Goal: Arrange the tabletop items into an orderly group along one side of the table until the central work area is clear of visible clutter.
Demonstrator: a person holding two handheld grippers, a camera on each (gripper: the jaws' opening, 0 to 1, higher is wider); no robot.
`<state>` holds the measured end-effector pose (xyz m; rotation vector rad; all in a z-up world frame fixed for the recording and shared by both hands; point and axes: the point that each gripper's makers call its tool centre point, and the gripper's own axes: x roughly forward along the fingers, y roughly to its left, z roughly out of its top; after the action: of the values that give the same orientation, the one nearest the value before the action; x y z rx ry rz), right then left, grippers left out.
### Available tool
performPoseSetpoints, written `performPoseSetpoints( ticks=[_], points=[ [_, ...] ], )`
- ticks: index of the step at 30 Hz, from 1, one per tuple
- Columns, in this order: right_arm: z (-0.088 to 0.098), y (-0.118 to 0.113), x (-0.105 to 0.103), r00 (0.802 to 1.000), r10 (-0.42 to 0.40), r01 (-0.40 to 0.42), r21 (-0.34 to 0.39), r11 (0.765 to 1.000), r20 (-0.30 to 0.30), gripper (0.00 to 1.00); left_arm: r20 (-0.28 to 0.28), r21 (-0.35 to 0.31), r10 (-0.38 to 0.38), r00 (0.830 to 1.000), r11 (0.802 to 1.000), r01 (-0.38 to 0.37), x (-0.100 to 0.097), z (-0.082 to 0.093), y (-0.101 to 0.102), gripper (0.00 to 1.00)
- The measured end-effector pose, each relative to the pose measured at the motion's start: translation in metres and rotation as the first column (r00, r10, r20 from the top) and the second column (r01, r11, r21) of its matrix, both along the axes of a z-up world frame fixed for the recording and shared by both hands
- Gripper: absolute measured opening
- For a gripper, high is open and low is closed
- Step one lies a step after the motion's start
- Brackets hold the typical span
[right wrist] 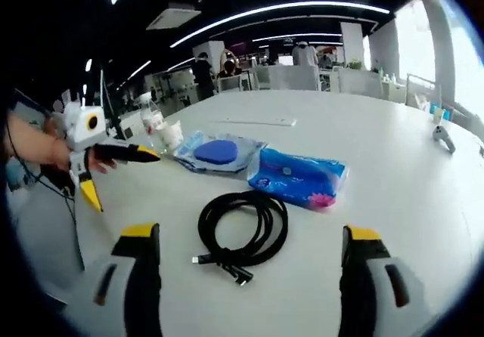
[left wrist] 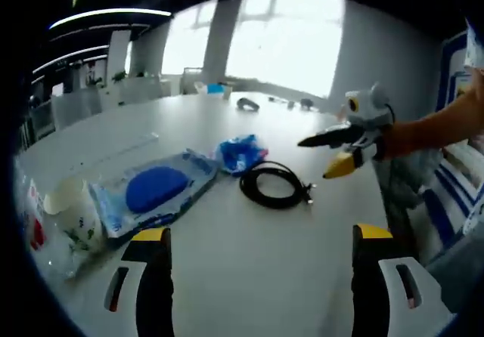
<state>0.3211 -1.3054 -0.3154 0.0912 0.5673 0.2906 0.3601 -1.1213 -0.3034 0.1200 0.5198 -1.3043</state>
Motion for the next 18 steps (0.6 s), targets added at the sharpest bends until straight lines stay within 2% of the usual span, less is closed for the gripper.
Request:
performPoseSetpoints(
  ticks=[5, 7, 9, 11, 14, 15, 18],
  points=[
    [0.002, 0.003, -0.013, 1.000, 0.002, -0.002, -0.006, 1.000, -0.002, 1.00, 0.030, -0.007, 0.043, 0.999, 0.999, -0.042, -0.002, 0.009, 0.033, 0.97],
    [0.007, 0.003, -0.017, 1.000, -0.001, 0.001, -0.001, 1.000, 0.022, 1.00, 0.038, -0.028, 0.066, 0.997, 0.998, -0.065, -0.002, 0.016, 0.045, 0.97],
    [0.010, 0.004, -0.021, 1.000, -0.006, 0.006, 0.002, 1.000, 0.026, 1.00, 0.040, -0.017, 0.085, 0.996, 0.996, -0.085, -0.002, 0.016, 0.058, 0.97],
    [0.013, 0.007, -0.025, 0.999, -0.002, 0.001, 0.005, 1.000, 0.032, 1.00, 0.045, -0.033, 0.094, 0.995, 0.995, -0.093, -0.005, 0.020, 0.066, 0.97],
    [0.020, 0.011, -0.031, 0.998, 0.012, -0.011, -0.017, 1.000, 0.056, 1.00, 0.042, -0.006, 0.104, 0.994, 0.995, -0.104, -0.012, 0.017, 0.083, 0.97],
    [0.022, 0.012, -0.034, 0.998, 0.012, -0.011, -0.013, 1.000, 0.058, 1.00, 0.044, -0.021, 0.113, 0.993, 0.994, -0.112, -0.015, 0.019, 0.090, 0.97],
    [0.028, 0.016, -0.042, 0.997, 0.014, -0.013, -0.014, 1.000, 0.072, 1.00, 0.043, -0.012, 0.129, 0.991, 0.992, -0.128, -0.022, 0.020, 0.108, 0.97]
  ],
)
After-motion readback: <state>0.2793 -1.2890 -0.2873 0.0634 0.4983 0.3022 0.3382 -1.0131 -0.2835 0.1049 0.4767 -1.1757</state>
